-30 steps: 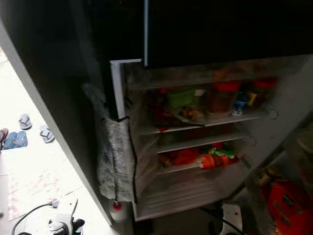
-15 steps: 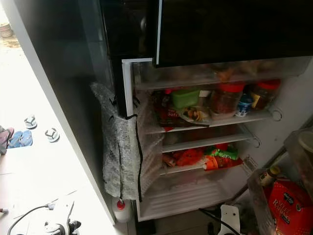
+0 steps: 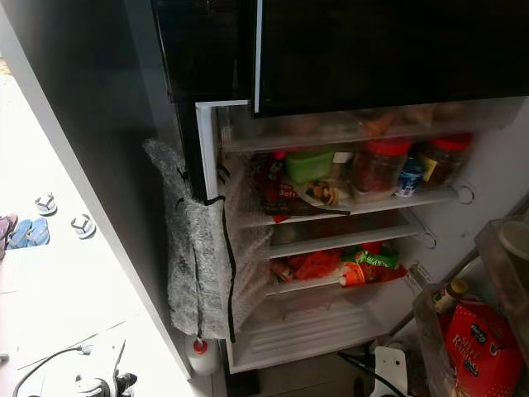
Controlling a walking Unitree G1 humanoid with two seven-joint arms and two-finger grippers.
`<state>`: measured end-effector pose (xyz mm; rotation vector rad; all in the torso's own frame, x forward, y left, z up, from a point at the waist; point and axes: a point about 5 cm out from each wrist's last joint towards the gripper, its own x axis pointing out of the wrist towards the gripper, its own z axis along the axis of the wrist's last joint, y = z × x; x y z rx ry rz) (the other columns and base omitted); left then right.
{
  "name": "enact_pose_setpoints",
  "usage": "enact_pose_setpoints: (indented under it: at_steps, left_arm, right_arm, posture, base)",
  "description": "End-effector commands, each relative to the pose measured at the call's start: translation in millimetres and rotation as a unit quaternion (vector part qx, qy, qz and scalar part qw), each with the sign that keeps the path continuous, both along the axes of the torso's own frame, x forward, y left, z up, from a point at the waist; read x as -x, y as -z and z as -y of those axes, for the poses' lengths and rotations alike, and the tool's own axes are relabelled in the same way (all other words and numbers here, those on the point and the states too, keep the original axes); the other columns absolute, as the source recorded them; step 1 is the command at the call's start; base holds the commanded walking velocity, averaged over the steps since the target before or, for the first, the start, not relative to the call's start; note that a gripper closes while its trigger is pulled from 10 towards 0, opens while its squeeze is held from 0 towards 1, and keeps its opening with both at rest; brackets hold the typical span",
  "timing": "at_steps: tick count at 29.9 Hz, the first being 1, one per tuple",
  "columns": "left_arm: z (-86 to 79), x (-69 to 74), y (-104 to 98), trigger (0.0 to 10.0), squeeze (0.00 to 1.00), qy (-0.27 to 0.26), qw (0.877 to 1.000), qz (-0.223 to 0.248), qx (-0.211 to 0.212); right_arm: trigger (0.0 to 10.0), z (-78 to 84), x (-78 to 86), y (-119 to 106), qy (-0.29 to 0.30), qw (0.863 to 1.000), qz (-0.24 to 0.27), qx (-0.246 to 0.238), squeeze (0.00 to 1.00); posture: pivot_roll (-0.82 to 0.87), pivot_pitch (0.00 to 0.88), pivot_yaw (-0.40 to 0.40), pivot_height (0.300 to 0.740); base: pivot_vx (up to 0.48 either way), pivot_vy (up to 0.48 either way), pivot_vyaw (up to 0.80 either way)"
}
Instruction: Restocking fridge
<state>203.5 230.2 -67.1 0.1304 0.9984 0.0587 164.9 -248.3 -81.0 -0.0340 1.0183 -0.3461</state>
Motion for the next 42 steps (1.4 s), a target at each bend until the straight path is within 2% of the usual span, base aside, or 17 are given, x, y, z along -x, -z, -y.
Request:
enact_pose_setpoints:
  at_steps: [1, 12, 16, 19, 29, 34, 42]
  left_arm:
    - [-0.8, 0.8, 0.3, 10.0, 0.0, 0.0, 1.0, -0.003, -0.003]
    - [-0.8, 0.8, 0.3, 10.0, 0.0, 0.001, 1.0, -0.003, -0.002]
    - [-0.8, 0.8, 0.3, 10.0, 0.0, 0.0, 1.0, -0.003, -0.002]
    - [-0.8, 1.1, 0.5, 10.0, 0.0, 0.0, 1.0, -0.003, -0.002]
    - [-0.6, 1.7, 0.8, 10.0, 0.0, 0.001, 1.0, -0.004, 0.0]
    - [-0.6, 1.8, 0.9, 10.0, 0.0, 0.001, 1.0, -0.005, 0.0]
    - [-1.0, 1.4, 0.6, 10.0, 0.0, 0.001, 1.0, -0.005, 0.001]
  right_arm:
    - [10.0, 3.1, 1.6, -0.2, 0.012, 1.0, -0.007, 0.013, 0.0]
    - [10.0, 6.1, 4.4, 0.0, 0.028, 0.998, -0.026, 0.047, 0.0]
    - [10.0, 23.5, -0.2, -8.1, 0.038, 0.997, -0.014, 0.073, 0.0]
    - [10.0, 27.8, 1.3, -9.0, 0.041, 0.996, -0.015, 0.077, 0.0]
    - [10.0, 23.8, -0.4, -8.2, 0.041, 0.997, -0.015, 0.072, 0.0]
    - [10.0, 19.0, -1.1, -6.5, 0.039, 0.998, -0.011, 0.047, 0.0]
    - [10.0, 18.9, 3.1, -4.7, 0.037, 0.998, -0.018, 0.049, 0.0]
  posture:
    - [0.0, 0.0, -0.036, 0.74]
    - [0.0, 0.0, -0.036, 0.74]
    - [0.0, 0.0, -0.036, 0.74]
    - [0.0, 0.0, -0.036, 0.74]
    - [0.0, 0.0, -0.036, 0.74]
    - [0.0, 0.0, -0.036, 0.74]
    - [0.01, 0.0, -0.035, 0.74]
  base:
    - [0.0, 0.0, 0.0]
    - [0.0, 0.0, 0.0]
    - [0.0, 0.0, 0.0]
    - [0.0, 0.0, 0.0]
    - [0.0, 0.0, 0.0]
    - [0.0, 0.0, 0.0]
    - [0.0, 0.0, 0.0]
